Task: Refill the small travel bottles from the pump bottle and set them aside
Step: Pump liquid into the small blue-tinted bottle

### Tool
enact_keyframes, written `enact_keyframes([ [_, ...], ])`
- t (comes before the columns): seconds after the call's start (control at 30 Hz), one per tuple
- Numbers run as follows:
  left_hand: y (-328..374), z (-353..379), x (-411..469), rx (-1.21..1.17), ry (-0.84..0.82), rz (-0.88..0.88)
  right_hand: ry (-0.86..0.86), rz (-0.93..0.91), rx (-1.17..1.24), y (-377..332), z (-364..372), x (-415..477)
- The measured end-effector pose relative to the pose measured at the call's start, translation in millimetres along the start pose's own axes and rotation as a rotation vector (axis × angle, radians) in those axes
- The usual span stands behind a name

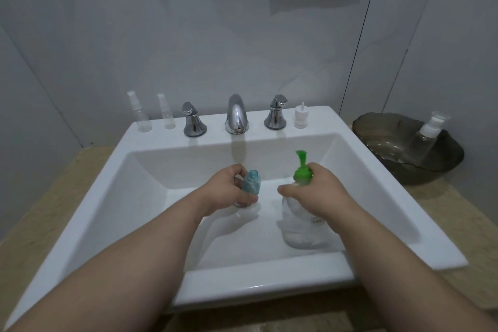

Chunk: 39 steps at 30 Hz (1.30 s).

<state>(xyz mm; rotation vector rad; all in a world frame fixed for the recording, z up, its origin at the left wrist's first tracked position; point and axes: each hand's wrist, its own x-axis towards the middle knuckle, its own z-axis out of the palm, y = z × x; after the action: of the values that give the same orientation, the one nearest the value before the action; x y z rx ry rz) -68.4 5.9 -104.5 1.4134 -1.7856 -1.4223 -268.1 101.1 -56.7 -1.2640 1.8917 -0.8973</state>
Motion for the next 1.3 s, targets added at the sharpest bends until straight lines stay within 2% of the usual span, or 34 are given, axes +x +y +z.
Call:
enact_keyframes([
  [0.2, 0.1, -1.4, -1.2, 0.022, -0.012, -0.01, 0.25, 0.091, 0.498, 8.5, -10.7, -20.5],
  [0.33, 2.0, 1.8, 0.7, 0.002, -0.03, 0.002, 0.336, 0.055, 0.666, 8.7, -6.0, -37.0],
  [0.4, 1.5, 1.7, 1.9, -0.004, -0.032, -0.002, 0.376, 0.095, 0.857, 7.1, -4.9, -39.4],
  [0.5, 0.1, -0.6, 2.3, -0.004, -0.032, -0.012, 0.28, 0.233, 1.213, 2.9, -1.6, -41.0],
  [0.63, 0.5, -0.4, 2.0, 0.041, -0.036, -0.016, 0.091, 0.334, 1.293, -2.9, 14.0, -35.4],
  [0.7, 0.6, -1.1, 1.0, 0.057, -0.027, -0.024, 0.049, 0.353, 1.152, -8.9, 14.6, -29.4],
  [0.87, -3.9, -4.4, 1.2, 0.056, 0.031, -0.045, -0.102, 0.003, 0.361, -33.7, 7.4, -0.8],
  [0.97, -5.4, -4.1, 1.3, 0.062, 0.055, -0.058, -0.259, -0.014, -0.001, -38.9, 0.6, 22.7],
  [1.1, -6.9, -4.1, 3.7, 0.087, 0.06, -0.068, -0.431, 0.039, -0.183, -29.4, -1.3, 37.4],
  [1.3, -5.5, -5.1, 3.2, 0.111, 0.066, -0.063, -0.395, -0.096, -0.285, -29.1, 7.2, 39.7],
])
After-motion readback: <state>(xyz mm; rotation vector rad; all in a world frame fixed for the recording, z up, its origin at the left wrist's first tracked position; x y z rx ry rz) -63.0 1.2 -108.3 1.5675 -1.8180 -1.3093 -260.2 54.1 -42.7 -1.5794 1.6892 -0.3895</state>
